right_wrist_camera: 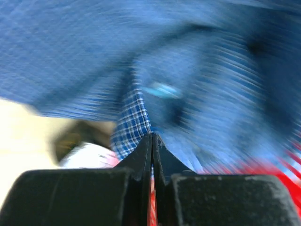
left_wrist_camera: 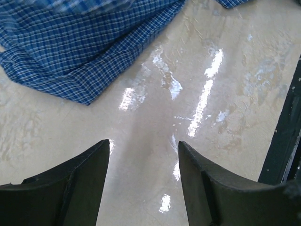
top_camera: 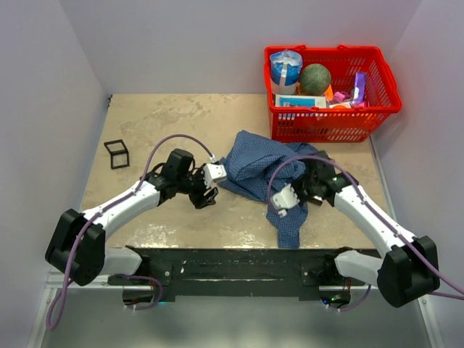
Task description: Remove the brooch from the garment
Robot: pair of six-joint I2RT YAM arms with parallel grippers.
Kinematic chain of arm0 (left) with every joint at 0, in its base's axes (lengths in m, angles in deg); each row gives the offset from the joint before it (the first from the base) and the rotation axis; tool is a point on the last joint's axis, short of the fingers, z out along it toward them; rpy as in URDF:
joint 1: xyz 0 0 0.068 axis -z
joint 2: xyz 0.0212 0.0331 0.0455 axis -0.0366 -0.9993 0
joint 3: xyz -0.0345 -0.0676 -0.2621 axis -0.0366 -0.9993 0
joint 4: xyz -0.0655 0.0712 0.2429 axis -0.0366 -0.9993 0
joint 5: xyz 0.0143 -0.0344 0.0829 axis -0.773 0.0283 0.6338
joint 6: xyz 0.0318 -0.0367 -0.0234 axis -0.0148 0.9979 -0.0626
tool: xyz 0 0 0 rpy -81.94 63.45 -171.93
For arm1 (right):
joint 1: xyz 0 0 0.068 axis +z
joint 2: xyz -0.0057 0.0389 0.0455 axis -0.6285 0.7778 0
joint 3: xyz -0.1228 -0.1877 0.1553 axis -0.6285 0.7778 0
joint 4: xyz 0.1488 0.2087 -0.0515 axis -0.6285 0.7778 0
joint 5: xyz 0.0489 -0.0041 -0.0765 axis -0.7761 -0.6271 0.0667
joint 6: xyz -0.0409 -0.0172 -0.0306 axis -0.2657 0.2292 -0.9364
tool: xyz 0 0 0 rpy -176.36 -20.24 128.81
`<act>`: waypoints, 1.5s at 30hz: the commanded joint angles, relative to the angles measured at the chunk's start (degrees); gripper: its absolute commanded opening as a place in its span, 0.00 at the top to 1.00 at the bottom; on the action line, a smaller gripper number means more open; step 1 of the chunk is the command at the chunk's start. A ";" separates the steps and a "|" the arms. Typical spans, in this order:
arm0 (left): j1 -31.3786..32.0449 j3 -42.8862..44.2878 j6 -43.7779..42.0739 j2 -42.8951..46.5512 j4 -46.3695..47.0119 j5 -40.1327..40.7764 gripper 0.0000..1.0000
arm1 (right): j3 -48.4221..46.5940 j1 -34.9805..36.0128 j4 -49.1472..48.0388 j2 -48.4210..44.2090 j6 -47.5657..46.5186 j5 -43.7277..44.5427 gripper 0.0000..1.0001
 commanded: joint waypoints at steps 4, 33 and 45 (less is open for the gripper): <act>2.34 1.08 -3.42 -1.26 3.32 -2.84 0.36 | -28.06 2.29 7.52 1.39 35.67 -14.97 1.00; 17.19 10.13 -5.79 -27.98 32.76 1.81 0.42 | -52.26 0.54 -9.88 17.04 100.14 -12.96 1.00; 7.90 22.69 -3.70 -23.96 9.93 -13.11 1.00 | -58.67 -4.29 -12.25 21.51 104.01 -9.89 1.00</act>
